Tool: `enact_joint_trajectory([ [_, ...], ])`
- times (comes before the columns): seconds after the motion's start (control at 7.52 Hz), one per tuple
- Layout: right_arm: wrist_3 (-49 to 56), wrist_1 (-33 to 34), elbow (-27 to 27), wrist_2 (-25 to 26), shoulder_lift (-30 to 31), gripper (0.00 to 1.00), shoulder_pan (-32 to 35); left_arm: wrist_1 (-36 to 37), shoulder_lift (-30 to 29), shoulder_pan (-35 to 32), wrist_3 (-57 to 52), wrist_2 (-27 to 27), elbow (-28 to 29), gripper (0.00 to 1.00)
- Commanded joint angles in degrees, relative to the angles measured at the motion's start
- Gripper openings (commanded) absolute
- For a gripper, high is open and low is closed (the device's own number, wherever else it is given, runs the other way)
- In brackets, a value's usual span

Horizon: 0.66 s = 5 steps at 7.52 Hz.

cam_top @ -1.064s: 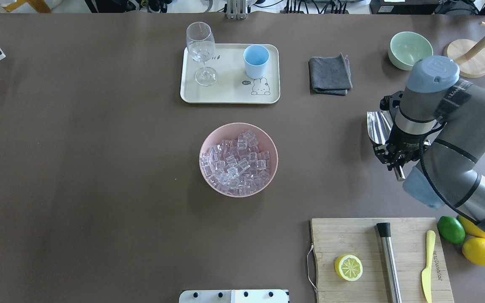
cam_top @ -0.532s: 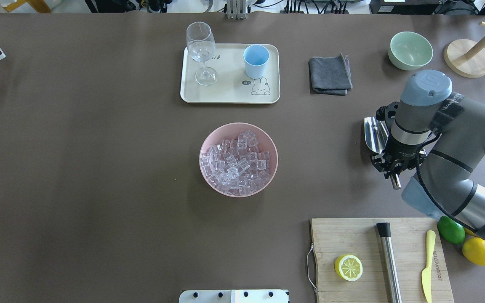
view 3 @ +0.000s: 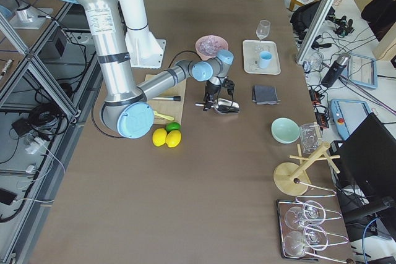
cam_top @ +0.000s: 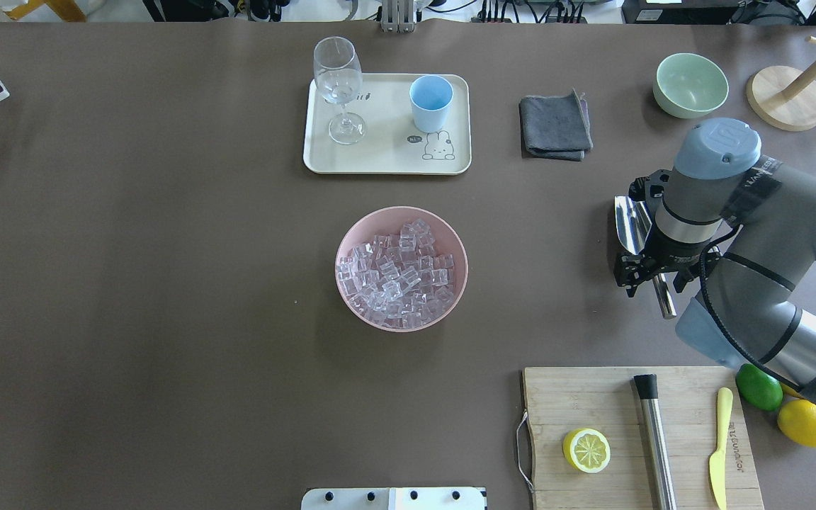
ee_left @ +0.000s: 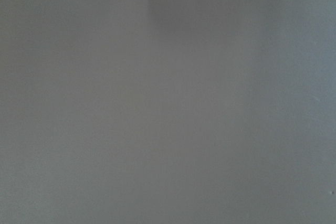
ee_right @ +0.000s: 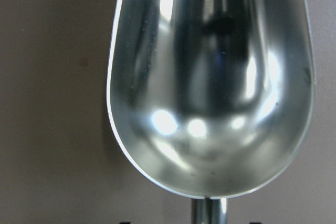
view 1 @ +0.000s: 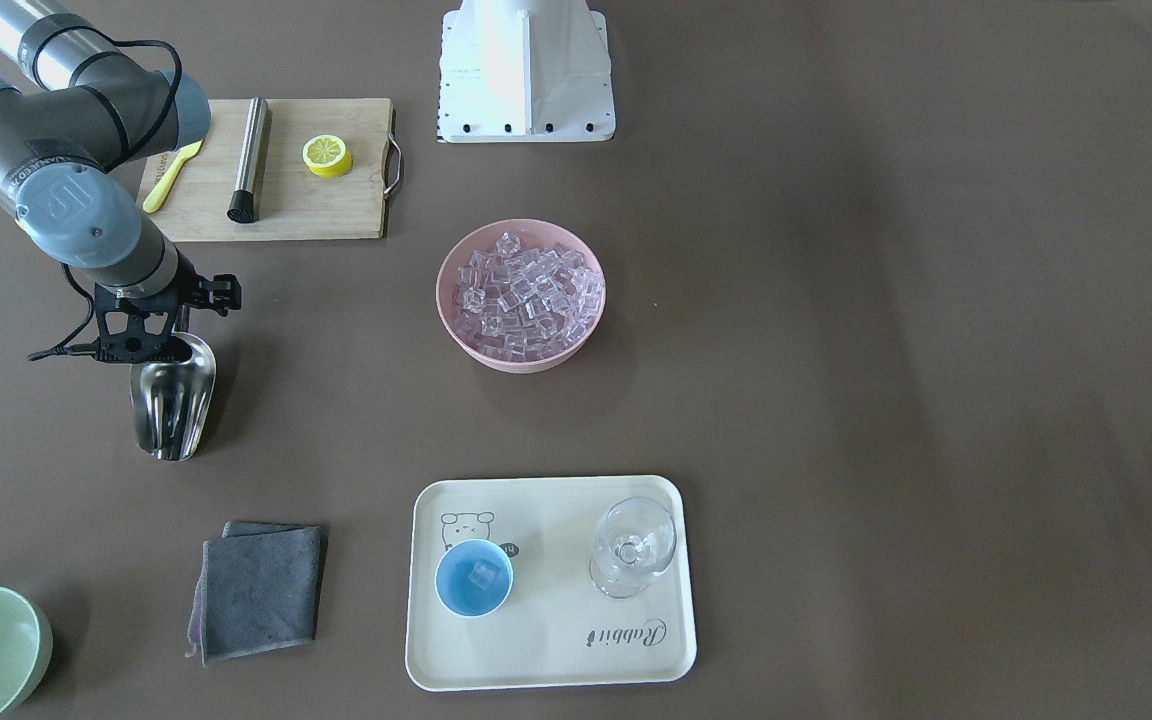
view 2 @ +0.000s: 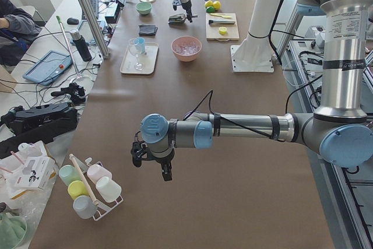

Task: Put ice in cup with scoop
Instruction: 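Carry the scoop back and lower it onto the table with the right gripper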

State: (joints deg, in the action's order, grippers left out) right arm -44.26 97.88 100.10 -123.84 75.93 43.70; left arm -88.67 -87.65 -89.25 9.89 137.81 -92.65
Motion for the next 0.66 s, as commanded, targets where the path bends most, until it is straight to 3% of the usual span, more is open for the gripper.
enact_joint_trajectory([
  [0.0, -0.04, -0.32, 2.02, -0.52, -0.25, 1.0, 2.16, -0.01, 0.37, -0.04, -0.05, -0.09, -0.17, 0.98],
  [0.27, 0.05, 0.2, 5.0, -4.37, -0.16, 1.0, 9.26, -0.01, 0.46, -0.04, -0.05, -0.09, 0.1, 0.98],
  [0.53, 1.53, 0.03, 5.89, -5.0, 1.06, 1.0, 16.64, -0.01, 0.37, -0.13, 0.04, -0.18, -0.34, 0.98],
])
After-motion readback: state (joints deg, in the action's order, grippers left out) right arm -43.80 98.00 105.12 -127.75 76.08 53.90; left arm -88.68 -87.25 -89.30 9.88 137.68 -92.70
